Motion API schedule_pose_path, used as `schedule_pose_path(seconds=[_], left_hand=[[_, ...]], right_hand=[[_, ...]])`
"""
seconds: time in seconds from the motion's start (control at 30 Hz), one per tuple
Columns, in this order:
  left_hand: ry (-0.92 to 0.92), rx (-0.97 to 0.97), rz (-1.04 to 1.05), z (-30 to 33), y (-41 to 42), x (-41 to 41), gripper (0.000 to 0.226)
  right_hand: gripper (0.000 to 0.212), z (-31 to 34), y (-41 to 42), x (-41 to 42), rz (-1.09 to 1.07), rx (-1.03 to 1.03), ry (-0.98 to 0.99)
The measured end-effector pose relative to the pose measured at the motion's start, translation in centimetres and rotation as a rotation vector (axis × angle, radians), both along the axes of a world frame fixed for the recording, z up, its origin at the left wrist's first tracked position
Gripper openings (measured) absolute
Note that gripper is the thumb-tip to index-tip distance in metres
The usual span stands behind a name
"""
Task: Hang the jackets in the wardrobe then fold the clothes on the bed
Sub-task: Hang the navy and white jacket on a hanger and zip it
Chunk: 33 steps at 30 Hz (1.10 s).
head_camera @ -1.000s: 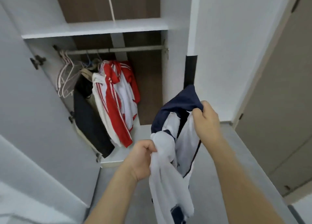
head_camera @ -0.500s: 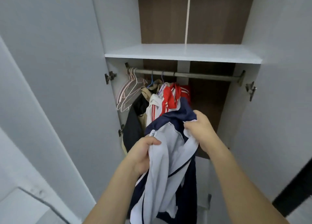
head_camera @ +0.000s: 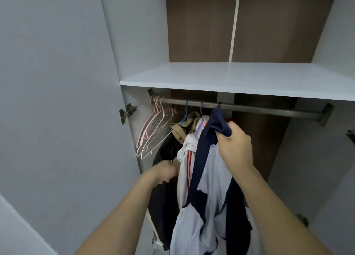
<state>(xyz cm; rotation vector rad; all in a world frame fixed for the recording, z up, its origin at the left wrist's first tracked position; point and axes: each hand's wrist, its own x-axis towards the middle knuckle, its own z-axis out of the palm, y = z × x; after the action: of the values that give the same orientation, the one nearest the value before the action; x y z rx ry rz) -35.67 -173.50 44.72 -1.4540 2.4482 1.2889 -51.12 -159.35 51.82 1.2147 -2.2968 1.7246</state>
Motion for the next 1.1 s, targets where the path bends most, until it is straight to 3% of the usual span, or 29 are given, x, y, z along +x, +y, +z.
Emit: schedule_pose_path(seconds=[0.13, 0.37, 0.47, 0.57, 0.7, 0.77, 0.87, 1.0, 1.1], left_hand=[[0.195, -0.198, 0.251, 1.1, -10.2, -2.9, 0.027], [0.011, -0.319, 0.213, 0.3, -21.0, -7.2, 0.036], [-0.069, -0.336, 0.206, -0.9, -22.9, -8.8, 0.042], [-0.003, -0.309, 0.249, -1.5, -23.8, -10.1, 0.038], [0.248, -0.387, 0.324, -0.5, -22.8, -10.3, 0.034], [0.298, -0.463, 0.368, 0.5, -21.4, -9.3, 0.044], [0.259, -0.633, 0.382, 2.5, -18.4, -6.8, 0.044], [0.158, -0.856, 0.313, 4.8, -11.0, -2.0, 0.019], [0.039, -0.918, 0.299, 5.9, -3.4, 2.1, 0.010]], right_hand=[[0.033, -0.1, -5.7, -0.8, 0.045, 0.034, -0.054], [0.044, -0.1, -11.6, -2.8, 0.011, 0.160, 0.039], [0.039, -0.8, -13.2, -3.9, -0.012, 0.176, 0.045], [0.037, -1.8, -14.3, -4.5, -0.019, 0.175, 0.005], [0.035, -2.6, -14.2, -5.1, -0.026, 0.181, -0.042], [0.034, -2.7, -13.7, -5.3, -0.002, 0.159, -0.057], [0.031, -2.7, -12.4, -5.2, 0.041, 0.138, -0.065], [0.024, -3.0, -10.5, -4.8, 0.080, 0.142, -0.115], [0.014, -3.6, -9.4, -4.3, 0.126, 0.123, -0.190]])
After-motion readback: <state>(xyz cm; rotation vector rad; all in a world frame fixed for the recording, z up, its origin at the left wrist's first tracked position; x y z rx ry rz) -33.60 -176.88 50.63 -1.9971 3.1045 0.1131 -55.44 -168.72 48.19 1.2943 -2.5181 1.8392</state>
